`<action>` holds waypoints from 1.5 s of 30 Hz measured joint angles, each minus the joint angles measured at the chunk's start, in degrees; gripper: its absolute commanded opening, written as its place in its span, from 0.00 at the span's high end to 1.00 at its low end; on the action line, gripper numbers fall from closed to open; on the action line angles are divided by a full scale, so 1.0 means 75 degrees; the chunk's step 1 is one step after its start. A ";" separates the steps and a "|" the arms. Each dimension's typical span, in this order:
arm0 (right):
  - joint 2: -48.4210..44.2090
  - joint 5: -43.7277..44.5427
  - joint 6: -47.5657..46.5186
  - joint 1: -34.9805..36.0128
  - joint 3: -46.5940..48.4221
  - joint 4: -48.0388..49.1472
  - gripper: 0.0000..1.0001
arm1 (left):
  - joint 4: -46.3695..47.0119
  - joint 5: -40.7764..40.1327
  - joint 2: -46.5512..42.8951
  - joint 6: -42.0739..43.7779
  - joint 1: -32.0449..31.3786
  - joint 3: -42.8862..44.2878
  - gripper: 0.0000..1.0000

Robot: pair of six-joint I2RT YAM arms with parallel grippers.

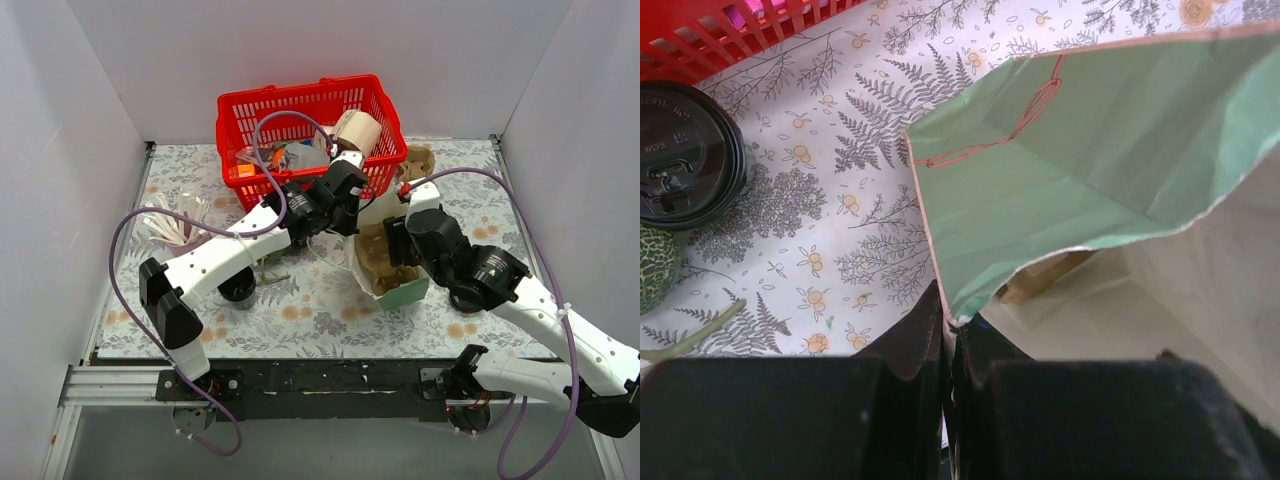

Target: Pack the takeout coffee

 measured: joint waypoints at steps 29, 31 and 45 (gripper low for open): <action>0.0647 -0.2276 -0.0909 0.0003 0.0801 0.1475 0.54 | -0.0455 -0.0367 0.0752 -0.0746 0.0096 0.0560 1.00; 0.0653 -0.2276 -0.0513 -0.0041 0.0609 0.1457 0.57 | -0.0423 -0.0393 0.0752 -0.0766 0.0102 0.0466 1.00; 0.0731 -0.1993 -0.0099 -0.0446 -0.0239 0.0122 0.80 | 0.0236 -0.0184 0.0251 -0.1061 0.0009 0.0134 1.00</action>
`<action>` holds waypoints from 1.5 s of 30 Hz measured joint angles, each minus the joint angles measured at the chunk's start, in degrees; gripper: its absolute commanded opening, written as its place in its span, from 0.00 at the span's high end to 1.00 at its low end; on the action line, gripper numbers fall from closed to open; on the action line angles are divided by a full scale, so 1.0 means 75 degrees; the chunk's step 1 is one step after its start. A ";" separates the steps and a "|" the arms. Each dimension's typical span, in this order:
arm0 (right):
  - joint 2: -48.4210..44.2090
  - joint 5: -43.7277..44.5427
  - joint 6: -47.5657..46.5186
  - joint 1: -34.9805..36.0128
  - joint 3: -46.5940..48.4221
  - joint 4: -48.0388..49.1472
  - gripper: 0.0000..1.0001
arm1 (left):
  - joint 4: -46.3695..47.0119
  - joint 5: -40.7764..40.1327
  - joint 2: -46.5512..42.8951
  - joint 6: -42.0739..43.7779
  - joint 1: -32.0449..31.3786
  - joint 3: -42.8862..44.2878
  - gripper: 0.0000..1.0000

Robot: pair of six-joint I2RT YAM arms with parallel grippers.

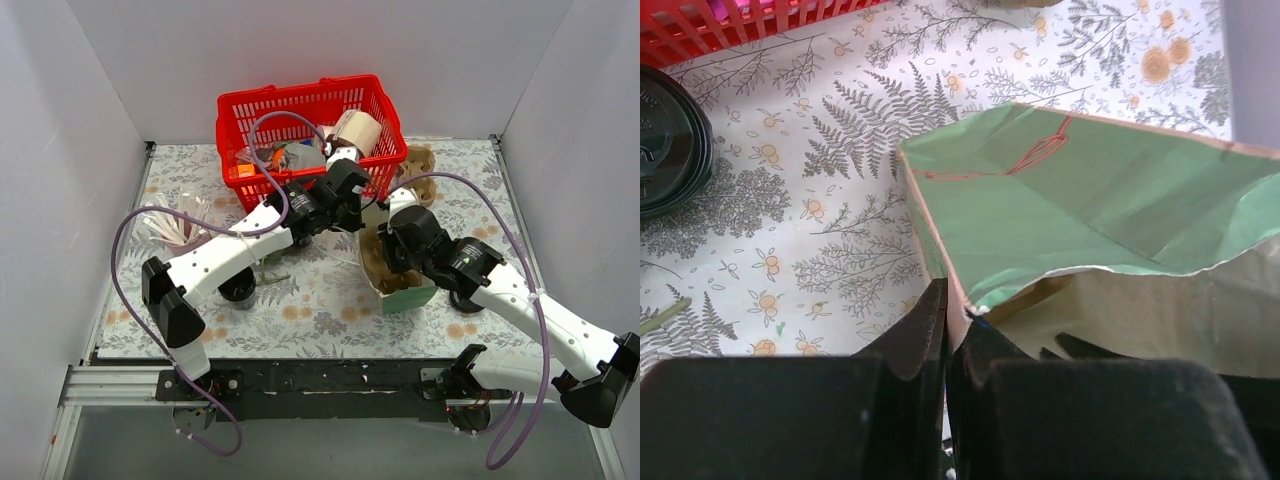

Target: Pack the takeout coffee

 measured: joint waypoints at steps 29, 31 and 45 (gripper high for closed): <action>0.1644 -0.1454 -0.0052 -0.0650 0.0085 -0.2159 0.99 | 0.1559 0.0501 -0.0758 -0.1131 0.0417 -0.1498 1.00; 0.1853 -0.1483 -0.0017 -0.0659 0.0082 -0.2314 0.99 | 0.1649 0.0478 -0.0816 -0.1116 0.0417 -0.1498 1.00; 0.3340 -0.2025 -0.0076 -0.1411 0.0082 -0.2378 0.99 | 0.1708 0.0781 -0.0857 -0.1043 0.0440 -0.1489 1.00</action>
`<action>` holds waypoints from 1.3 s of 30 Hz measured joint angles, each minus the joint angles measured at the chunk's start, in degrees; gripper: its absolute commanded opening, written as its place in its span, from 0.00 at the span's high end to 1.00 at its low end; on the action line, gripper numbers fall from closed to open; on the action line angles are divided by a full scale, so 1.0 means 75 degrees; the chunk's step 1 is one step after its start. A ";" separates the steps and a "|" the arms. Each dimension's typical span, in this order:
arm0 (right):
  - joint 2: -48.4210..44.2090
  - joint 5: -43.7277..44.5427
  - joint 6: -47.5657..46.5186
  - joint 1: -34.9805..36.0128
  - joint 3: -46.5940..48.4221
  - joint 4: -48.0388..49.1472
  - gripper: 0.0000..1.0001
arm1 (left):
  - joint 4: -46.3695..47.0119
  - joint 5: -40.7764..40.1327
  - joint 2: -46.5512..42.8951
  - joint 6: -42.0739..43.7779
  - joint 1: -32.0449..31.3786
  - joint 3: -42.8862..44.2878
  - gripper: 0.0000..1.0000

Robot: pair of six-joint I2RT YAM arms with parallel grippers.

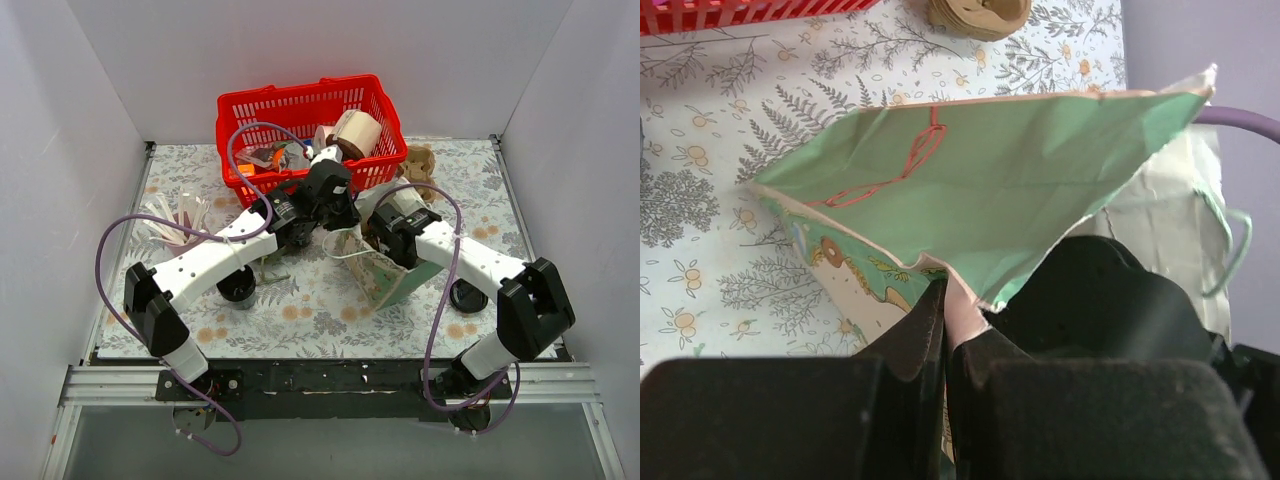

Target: Pack the takeout coffee

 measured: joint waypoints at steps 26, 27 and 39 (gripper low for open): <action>0.1297 -0.0822 -0.0592 -0.0038 -0.0128 0.0085 0.99 | 0.0189 0.0221 0.0015 0.0032 -0.0038 -0.0050 1.00; 0.1297 -0.0743 -0.0592 -0.0038 -0.0032 0.0032 0.90 | 0.0219 0.0192 0.0015 0.0026 -0.0035 -0.0050 1.00; 0.0000 -0.1134 -0.0501 -0.0122 0.0822 0.0198 0.79 | 0.0510 0.0012 -0.0152 -0.0149 0.0277 -0.0568 1.00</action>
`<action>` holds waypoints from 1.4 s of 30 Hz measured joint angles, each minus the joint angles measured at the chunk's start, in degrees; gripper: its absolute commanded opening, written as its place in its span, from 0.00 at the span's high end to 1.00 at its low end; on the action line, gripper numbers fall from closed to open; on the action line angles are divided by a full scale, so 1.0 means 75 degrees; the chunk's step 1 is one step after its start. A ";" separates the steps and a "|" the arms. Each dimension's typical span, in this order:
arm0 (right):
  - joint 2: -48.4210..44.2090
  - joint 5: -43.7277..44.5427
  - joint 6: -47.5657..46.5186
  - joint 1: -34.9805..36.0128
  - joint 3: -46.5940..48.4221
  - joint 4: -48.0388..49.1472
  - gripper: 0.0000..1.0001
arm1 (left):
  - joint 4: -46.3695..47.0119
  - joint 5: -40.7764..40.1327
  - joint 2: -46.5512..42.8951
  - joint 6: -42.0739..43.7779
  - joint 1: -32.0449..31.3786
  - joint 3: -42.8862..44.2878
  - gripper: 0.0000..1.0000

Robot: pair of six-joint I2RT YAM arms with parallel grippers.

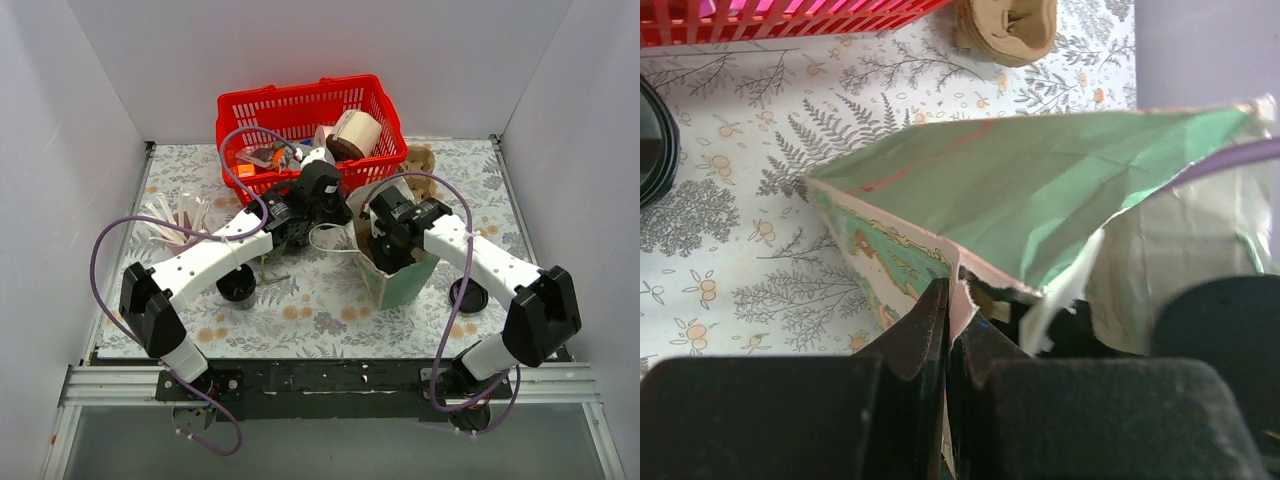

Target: Pack the takeout coffee

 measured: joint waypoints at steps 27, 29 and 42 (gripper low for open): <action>-0.4876 0.0085 -0.0405 -0.0017 -0.1550 0.5263 0.18 | 0.1378 0.0460 -0.0536 0.0606 0.0105 -0.1078 1.00; -0.5339 -0.0026 -0.0449 -0.0015 -0.1760 0.5846 0.16 | 0.1577 0.0495 -0.0641 0.0758 0.0105 -0.1183 1.00; -0.5840 0.2326 -0.0731 -0.0015 -0.1632 0.6770 0.16 | 0.2943 0.1320 -0.1600 0.2270 0.0102 -0.2183 1.00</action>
